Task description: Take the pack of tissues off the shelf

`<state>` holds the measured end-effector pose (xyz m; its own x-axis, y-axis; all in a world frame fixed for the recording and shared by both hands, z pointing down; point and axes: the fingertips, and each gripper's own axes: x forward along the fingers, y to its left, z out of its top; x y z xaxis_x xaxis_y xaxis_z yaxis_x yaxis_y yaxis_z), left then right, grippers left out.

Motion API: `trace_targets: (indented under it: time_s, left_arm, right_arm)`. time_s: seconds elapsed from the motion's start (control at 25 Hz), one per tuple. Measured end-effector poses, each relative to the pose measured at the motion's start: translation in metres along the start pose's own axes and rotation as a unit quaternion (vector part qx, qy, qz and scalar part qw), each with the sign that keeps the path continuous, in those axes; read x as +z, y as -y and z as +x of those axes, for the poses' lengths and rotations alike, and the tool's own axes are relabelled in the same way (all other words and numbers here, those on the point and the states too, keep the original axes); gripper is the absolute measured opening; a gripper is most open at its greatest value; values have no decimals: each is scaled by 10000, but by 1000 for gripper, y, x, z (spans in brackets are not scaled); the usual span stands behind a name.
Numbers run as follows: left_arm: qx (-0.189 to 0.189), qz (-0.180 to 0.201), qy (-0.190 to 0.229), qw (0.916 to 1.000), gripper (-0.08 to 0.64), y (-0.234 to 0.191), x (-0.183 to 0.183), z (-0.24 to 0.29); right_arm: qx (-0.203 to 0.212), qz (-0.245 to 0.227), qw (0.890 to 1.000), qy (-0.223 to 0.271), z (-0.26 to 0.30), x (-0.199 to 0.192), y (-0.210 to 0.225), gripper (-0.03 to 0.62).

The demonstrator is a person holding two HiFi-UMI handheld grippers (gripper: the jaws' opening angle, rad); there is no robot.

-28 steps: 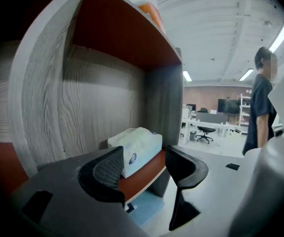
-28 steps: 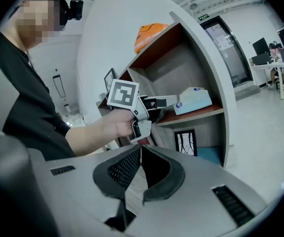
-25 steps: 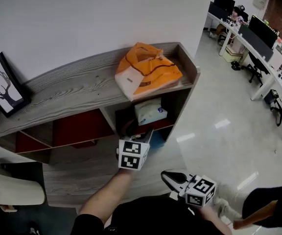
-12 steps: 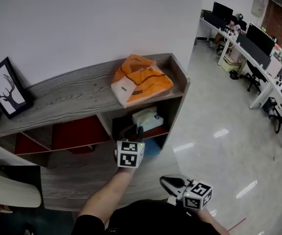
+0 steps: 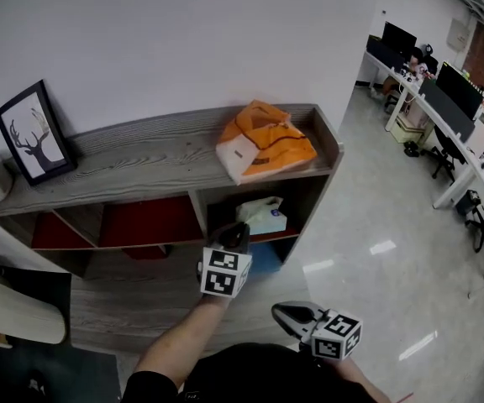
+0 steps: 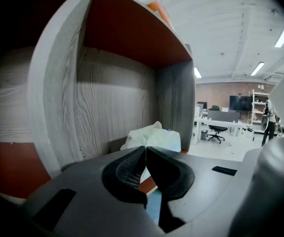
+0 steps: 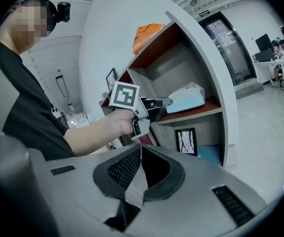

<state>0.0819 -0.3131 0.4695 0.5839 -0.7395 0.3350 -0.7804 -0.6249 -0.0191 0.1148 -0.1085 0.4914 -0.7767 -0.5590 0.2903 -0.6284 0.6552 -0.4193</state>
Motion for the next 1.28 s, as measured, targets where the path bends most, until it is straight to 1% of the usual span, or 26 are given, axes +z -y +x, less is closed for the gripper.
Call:
trace_targets:
  time_s: [0.12, 0.24, 0.48, 0.68, 0.96, 1.28]
  left_arm:
    - [42, 106, 193, 9997, 18, 0, 11, -17]
    - [46, 125, 390, 9991, 18, 1, 22, -34]
    - [-36, -35, 784, 9969, 18, 6, 41, -72]
    - [-55, -108, 969, 9952, 18, 6, 49, -104]
    - [-49, -67, 1150, 9933, 18, 5, 53, -148]
    - [66, -356, 1168, 9925, 18, -8, 31, -176]
  right_arm:
    - [77, -45, 9999, -60, 5, 0, -2, 18]
    - [142, -106, 9998, -93, 9, 2, -3, 18]
    - [256, -216, 9993, -157, 16, 5, -7, 18]
    - [376, -296, 9986, -210, 24, 7, -13, 18]
    - [501, -367, 9975, -333, 35, 7, -22, 18]
    - [475, -394, 9975, -345, 41, 11, -22, 18]
